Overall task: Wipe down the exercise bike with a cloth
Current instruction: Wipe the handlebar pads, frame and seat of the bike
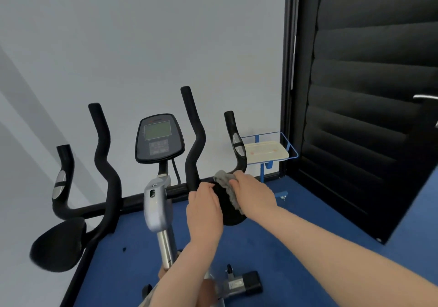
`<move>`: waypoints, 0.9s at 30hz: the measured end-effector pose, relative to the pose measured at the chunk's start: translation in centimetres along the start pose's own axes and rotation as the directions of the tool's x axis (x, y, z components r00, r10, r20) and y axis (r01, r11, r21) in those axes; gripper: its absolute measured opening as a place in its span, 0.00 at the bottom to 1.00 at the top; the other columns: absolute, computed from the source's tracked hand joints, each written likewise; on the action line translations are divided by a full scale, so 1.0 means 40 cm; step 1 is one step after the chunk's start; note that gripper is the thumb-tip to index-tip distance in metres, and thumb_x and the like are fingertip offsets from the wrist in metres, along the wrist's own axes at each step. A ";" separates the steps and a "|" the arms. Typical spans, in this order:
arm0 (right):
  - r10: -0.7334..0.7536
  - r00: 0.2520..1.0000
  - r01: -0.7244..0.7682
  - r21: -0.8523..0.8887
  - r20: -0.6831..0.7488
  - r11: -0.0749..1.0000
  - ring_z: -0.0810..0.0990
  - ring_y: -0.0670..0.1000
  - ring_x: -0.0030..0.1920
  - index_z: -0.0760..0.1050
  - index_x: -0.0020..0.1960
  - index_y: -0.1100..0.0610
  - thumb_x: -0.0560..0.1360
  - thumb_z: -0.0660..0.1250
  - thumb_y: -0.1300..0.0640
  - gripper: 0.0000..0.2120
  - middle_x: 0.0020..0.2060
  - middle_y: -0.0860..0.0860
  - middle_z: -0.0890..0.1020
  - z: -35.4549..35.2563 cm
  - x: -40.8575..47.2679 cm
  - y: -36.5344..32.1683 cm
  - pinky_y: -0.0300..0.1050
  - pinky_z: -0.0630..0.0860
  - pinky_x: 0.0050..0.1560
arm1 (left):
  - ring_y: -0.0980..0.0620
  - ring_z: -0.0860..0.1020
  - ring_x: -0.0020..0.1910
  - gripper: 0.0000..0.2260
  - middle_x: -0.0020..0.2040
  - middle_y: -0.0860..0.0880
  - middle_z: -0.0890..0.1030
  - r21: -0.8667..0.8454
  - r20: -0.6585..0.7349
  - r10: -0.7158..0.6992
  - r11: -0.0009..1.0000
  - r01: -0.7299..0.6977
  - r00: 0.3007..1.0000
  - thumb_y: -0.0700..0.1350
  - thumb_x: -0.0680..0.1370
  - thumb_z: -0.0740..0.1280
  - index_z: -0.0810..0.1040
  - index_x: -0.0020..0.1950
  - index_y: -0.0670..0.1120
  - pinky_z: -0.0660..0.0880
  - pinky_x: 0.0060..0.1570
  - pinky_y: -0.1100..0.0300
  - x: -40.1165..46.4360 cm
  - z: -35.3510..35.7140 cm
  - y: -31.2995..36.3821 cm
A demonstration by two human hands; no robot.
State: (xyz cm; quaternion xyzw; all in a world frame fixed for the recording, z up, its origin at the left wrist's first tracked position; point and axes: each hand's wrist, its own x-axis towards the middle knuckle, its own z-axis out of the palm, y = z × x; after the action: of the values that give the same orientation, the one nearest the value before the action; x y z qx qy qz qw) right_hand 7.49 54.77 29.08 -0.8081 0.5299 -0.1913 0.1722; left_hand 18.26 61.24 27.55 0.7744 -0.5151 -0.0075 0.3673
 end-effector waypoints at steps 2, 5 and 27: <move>0.051 0.984 -0.050 0.009 -0.168 0.999 0.76 0.50 0.47 0.64 0.65 0.50 0.84 0.49 0.48 0.14 0.52 0.51 0.74 0.042 -0.061 0.001 0.45 0.73 0.40 | 0.50 0.71 0.38 0.10 0.39 0.54 0.65 -0.025 -0.007 -0.028 0.999 0.028 1.000 0.41 0.83 0.55 0.72 0.61 0.46 0.71 0.37 0.53 -0.004 0.002 0.000; 0.098 0.973 -0.079 0.099 -0.207 0.992 0.75 0.51 0.51 0.63 0.68 0.50 0.83 0.50 0.49 0.15 0.55 0.52 0.72 0.057 -0.070 -0.006 0.44 0.70 0.41 | 0.53 0.69 0.37 0.10 0.41 0.52 0.67 -0.019 -0.001 -0.041 0.999 0.041 0.999 0.42 0.83 0.55 0.71 0.62 0.48 0.69 0.35 0.56 -0.004 0.005 -0.002; 0.034 0.999 -0.034 0.037 -0.019 0.999 0.74 0.52 0.45 0.63 0.67 0.51 0.84 0.48 0.47 0.15 0.53 0.53 0.74 0.010 0.000 0.010 0.47 0.69 0.41 | 0.51 0.68 0.40 0.10 0.40 0.51 0.68 -0.002 0.001 -0.038 0.999 0.038 0.999 0.39 0.82 0.56 0.72 0.62 0.46 0.69 0.38 0.55 -0.002 -0.001 0.006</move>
State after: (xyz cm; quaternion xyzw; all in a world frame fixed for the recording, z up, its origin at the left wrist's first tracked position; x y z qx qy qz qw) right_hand 7.37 54.63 28.56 -0.7938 0.5415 -0.2058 0.1852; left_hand 18.06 61.29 27.69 0.7836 -0.5004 -0.0153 0.3679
